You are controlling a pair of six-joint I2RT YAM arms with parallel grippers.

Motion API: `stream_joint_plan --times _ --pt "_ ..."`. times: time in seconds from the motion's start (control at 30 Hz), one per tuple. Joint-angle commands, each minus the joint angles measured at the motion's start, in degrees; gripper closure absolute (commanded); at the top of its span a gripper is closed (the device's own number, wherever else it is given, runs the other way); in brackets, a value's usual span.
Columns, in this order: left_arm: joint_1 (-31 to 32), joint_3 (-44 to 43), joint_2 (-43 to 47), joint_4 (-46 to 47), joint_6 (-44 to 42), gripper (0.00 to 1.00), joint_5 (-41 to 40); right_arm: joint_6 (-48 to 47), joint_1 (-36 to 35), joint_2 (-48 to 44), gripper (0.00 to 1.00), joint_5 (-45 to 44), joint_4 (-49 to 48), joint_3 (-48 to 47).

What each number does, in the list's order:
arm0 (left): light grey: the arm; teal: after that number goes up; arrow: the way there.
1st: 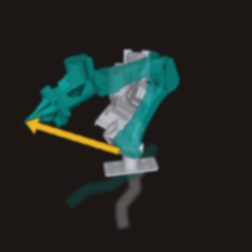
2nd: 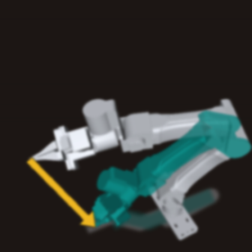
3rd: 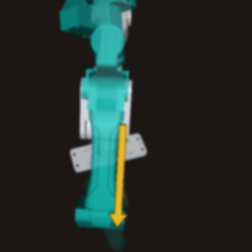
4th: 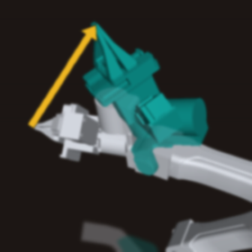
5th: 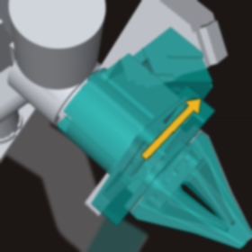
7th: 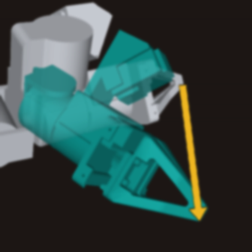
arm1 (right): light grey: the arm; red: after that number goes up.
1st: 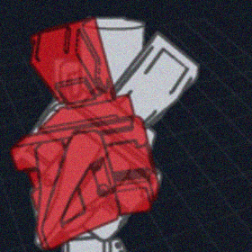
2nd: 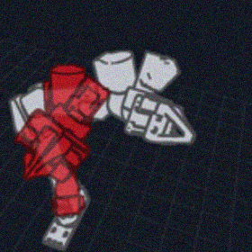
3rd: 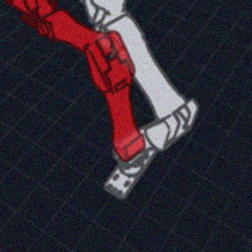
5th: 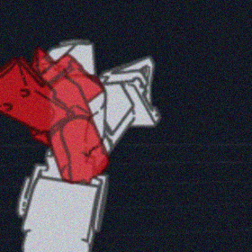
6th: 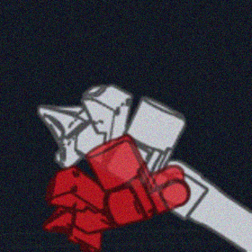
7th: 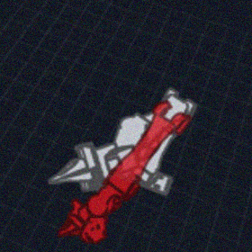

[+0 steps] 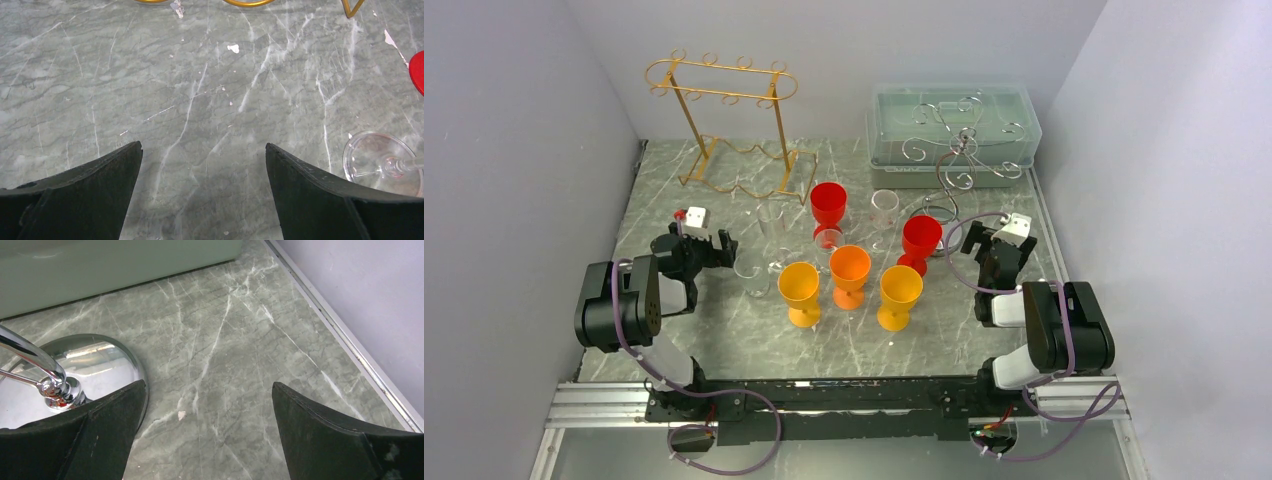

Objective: Place the wine glass upside down on the wine glass rack
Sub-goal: Adjust the wine rack at the center of the board.

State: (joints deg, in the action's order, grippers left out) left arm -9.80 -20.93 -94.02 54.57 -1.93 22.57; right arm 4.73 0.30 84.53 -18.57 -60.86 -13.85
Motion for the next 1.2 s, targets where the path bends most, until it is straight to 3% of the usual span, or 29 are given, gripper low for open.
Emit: stream_joint_plan --times 0.0,0.23,0.37,0.47,0.6,0.7,0.83,1.03,1.17 --pt "0.1 -1.0 0.5 1.6 -0.4 0.01 -0.3 0.5 0.1 -0.3 0.00 -0.3 -2.9 0.1" --pt "0.2 -0.9 0.5 1.7 -0.4 0.01 -0.3 0.8 0.1 -0.9 0.00 -1.9 -2.6 0.1" --pt "-0.5 -0.7 1.8 0.6 -1.0 0.01 3.3 0.5 -1.4 -5.8 0.00 -3.9 0.8 -0.6" --pt "-0.6 1.3 2.0 4.3 -0.7 0.01 3.0 0.7 -3.2 -13.7 0.00 -6.6 11.4 -2.9" --pt "-1.0 3.7 2.6 8.2 0.0 0.01 2.6 11.4 -2.9 -25.9 0.00 -13.3 25.9 -5.2" --pt "-1.8 3.3 3.7 8.0 1.5 0.01 2.0 12.1 -2.5 -30.6 0.00 -7.6 34.5 -8.6" --pt "-3.3 -8.7 14.7 -21.0 1.1 0.01 5.8 22.6 -1.8 -32.9 0.00 0.1 48.1 -14.6" --pt "-4.3 -18.1 23.2 -45.9 -1.0 0.01 8.3 27.0 -1.5 -36.0 0.00 6.0 64.8 -22.5" --pt "-4.5 -24.6 29.5 -60.1 0.1 0.01 9.6 25.9 -1.5 -46.3 0.00 4.5 72.5 -23.7"
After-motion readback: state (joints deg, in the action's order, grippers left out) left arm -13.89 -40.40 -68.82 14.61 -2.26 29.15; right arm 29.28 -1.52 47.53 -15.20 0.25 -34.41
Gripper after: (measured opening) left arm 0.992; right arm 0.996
